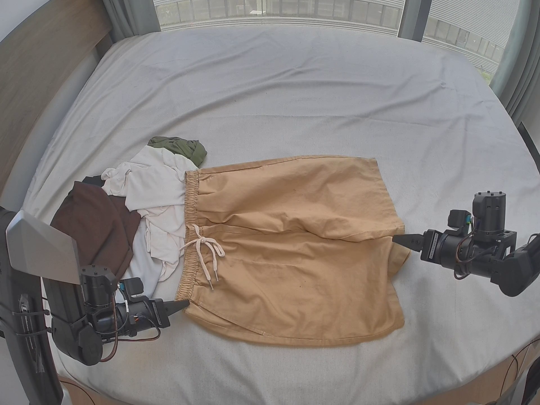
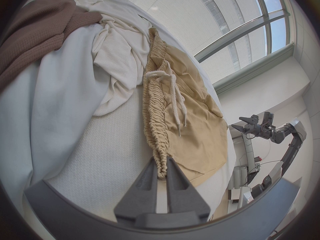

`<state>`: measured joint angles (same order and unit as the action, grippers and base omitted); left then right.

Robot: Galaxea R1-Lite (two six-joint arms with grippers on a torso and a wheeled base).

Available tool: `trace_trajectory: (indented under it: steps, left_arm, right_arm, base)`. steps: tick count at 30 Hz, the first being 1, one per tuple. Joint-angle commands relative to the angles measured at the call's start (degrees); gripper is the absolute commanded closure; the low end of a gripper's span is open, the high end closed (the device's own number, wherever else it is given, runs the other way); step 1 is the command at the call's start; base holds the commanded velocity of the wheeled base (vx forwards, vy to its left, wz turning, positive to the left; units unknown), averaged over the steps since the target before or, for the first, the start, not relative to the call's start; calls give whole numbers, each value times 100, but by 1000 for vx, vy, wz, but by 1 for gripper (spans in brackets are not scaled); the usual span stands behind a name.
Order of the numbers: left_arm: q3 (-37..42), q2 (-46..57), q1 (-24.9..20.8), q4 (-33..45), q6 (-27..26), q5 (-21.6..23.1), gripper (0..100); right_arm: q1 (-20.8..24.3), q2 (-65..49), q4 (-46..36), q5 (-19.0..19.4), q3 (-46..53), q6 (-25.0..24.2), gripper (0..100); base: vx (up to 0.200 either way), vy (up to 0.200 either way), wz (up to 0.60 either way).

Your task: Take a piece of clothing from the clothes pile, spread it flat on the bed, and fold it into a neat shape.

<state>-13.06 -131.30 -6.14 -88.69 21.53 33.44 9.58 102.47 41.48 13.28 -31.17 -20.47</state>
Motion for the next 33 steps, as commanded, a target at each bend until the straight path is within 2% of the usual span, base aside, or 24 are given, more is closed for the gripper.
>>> trace_trajectory:
  steps: [1, 6, 13, 16, 20, 33]
  left_arm:
    - [-83, -27, 17, -8, -8, 5, 100]
    - [-92, -27, -18, -8, 0, -13, 100]
    - [-92, -18, -27, -8, 0, -39, 100]
    - [-92, -18, -27, -8, -17, -48, 100]
    - [-83, -18, -27, -8, -52, -48, 100]
    - [-57, -27, -27, -8, -184, -30, 100]
  right_arm:
    - [-9, 9, -70, 17, 516, 377, 0]
    - [35, 1, -422, 79, 841, 561, 0]
    - [140, -8, -1380, 219, 894, 658, 0]
    - [149, 141, -1380, 334, 894, 649, 0]
    - [132, 379, -1371, 676, 885, 632, 0]
    - [132, 897, -1151, 738, 823, 579, 0]
  base:
    - [0, 0, 0]
    - [0, 0, 0]
    - [0, 0, 0]
    - [0, 0, 0]
    - [0, 0, 0]
    - [0, 0, 0]
